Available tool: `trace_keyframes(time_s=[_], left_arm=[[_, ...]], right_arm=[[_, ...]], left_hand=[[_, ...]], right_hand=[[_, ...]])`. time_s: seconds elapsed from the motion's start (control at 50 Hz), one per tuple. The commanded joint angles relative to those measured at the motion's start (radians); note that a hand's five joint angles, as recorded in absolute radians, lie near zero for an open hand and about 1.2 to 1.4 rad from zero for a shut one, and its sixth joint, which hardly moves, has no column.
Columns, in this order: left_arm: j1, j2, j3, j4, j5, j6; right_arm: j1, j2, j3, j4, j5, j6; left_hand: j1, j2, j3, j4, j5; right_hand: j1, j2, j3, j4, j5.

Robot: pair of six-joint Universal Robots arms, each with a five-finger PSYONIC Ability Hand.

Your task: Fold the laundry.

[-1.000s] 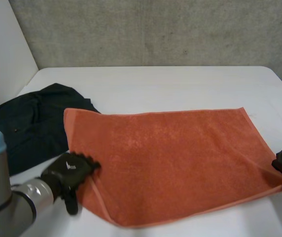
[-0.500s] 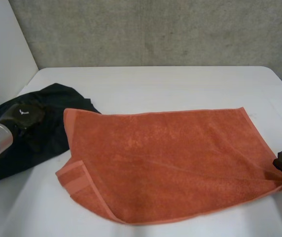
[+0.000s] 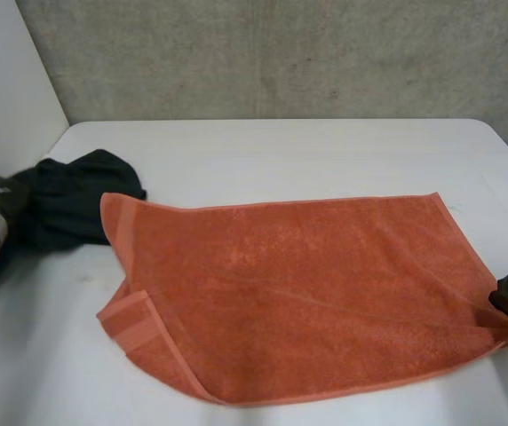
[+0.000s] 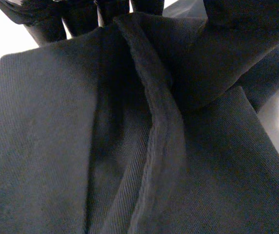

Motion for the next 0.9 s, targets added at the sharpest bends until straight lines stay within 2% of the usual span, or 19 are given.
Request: trace_keyframes(time_s=[0.02,0.14,0.2,0.3,0.34,0.36,0.38,0.42,0.44,0.52,0.64,0.78,0.9], left_arm=[[0.043,0.012,0.058,0.157,-0.129,0.058],[0.075,0.024,0.077,0.231,-0.206,0.171],[0.077,0.030,0.068,0.279,-0.215,0.196],[0.077,0.035,0.040,0.283,-0.209,0.187],[0.071,0.036,0.022,0.280,-0.206,0.187],[0.064,0.038,-0.001,0.279,-0.203,0.188],[0.061,0.043,-0.012,0.276,-0.199,0.188],[0.048,0.056,-0.041,0.265,-0.183,0.185],[0.041,0.064,-0.050,0.259,-0.175,0.184],[0.012,0.099,-0.081,0.230,-0.156,0.170],[-0.041,0.179,-0.126,0.138,-0.124,0.061],[-0.098,0.317,-0.194,-0.032,0.030,-0.118],[-0.159,0.406,-0.274,-0.085,0.155,-0.206]], right_arm=[[0.005,-0.001,0.000,0.000,0.000,0.001],[0.005,-0.001,0.000,0.000,-0.002,0.005],[0.005,-0.001,0.001,0.000,-0.002,0.005],[0.003,-0.001,0.000,0.000,-0.002,0.005],[0.005,-0.001,0.000,0.000,-0.002,0.005],[0.005,-0.001,0.000,0.000,-0.002,0.005],[0.005,-0.001,0.001,0.000,-0.002,0.005],[0.005,-0.001,0.001,0.000,-0.002,0.007],[0.005,-0.001,0.003,0.000,-0.002,0.007],[0.005,-0.001,0.004,0.000,-0.002,0.007],[0.005,-0.003,0.000,-0.004,-0.003,0.008],[0.005,-0.004,-0.025,-0.033,-0.002,0.073],[0.003,-0.003,-0.023,-0.035,-0.005,0.085]], left_hand=[[0.309,0.220,0.242,0.217,0.252],[0.309,0.220,0.242,0.217,0.252],[0.309,0.220,0.242,0.217,0.252],[0.309,0.220,0.242,0.217,0.252],[0.058,-0.030,-0.009,-0.034,0.002],[-0.324,-0.413,-0.391,-0.416,-0.380],[-0.491,-0.579,-0.558,-0.582,-0.547],[-0.807,-0.896,-0.874,-0.899,-0.864],[-0.841,-0.930,-0.908,-0.933,-0.898],[-0.865,-0.954,-0.932,-0.957,-0.922],[-0.865,-0.954,-0.932,-0.957,-0.922],[-0.865,-0.954,-0.932,-0.957,-0.922],[-0.862,-0.951,-0.929,-0.954,-0.919]], right_hand=[[0.413,0.232,0.223,0.208,0.224],[0.413,0.232,0.223,0.208,0.224],[0.413,0.232,0.223,0.208,0.224],[0.413,0.232,0.223,0.208,0.224],[0.413,0.232,0.223,0.208,0.224],[0.413,0.232,0.223,0.208,0.224],[0.413,0.232,0.223,0.208,0.224],[0.413,0.232,0.223,0.208,0.224],[0.413,0.232,0.223,0.208,0.224],[0.413,0.232,0.223,0.208,0.224],[0.413,0.232,0.223,0.208,0.224],[0.413,0.232,0.223,0.208,0.224],[0.413,0.232,0.223,0.208,0.224]])
